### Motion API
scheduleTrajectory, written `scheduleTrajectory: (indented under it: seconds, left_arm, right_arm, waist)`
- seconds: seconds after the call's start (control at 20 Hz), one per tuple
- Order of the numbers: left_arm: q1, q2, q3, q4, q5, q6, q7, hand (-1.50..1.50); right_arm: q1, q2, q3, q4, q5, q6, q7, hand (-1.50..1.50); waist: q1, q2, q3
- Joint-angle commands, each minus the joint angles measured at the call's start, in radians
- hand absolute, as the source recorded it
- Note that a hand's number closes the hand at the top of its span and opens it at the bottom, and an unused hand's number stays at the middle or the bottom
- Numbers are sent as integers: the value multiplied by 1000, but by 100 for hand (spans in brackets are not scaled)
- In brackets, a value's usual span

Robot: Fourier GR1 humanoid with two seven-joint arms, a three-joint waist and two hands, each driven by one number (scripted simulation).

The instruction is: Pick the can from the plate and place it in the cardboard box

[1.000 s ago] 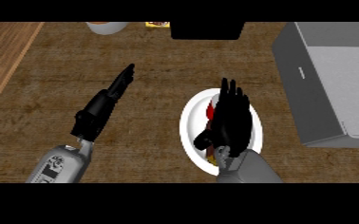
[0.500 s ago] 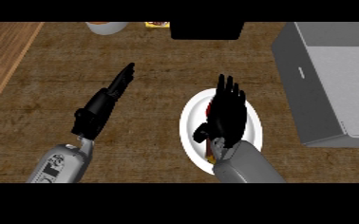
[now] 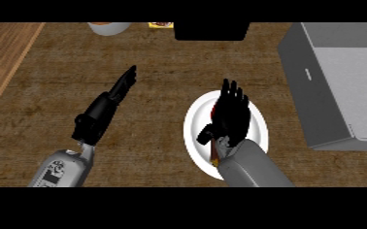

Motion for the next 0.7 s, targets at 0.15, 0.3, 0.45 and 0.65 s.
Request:
scheduleTrajectory:
  seconds: [0.15, 0.3, 0.45, 0.65]
  left_arm:
    - [71, 10, 1, -35, -8, -29, -38, 0]
    - [-27, -12, 44, 24, 10, -36, 19, 0]
    - [-20, -33, 19, 19, -24, -23, 26, 0]
    - [-12, -42, 24, 3, -30, -19, 17, 0]
  right_arm:
    - [-39, 13, 12, 134, -33, -118, 166, -150]
    - [-42, 13, -38, 112, -54, -71, 122, -150]
    - [12, 13, 36, 122, -46, -104, 139, -150]
    - [-4, 13, 31, 204, -31, -128, 140, -150]
  waist:
    - [11, 0, 0]
    - [-6, 1, 0]
    - [-6, 0, 0]
    - [1, 1, 0]
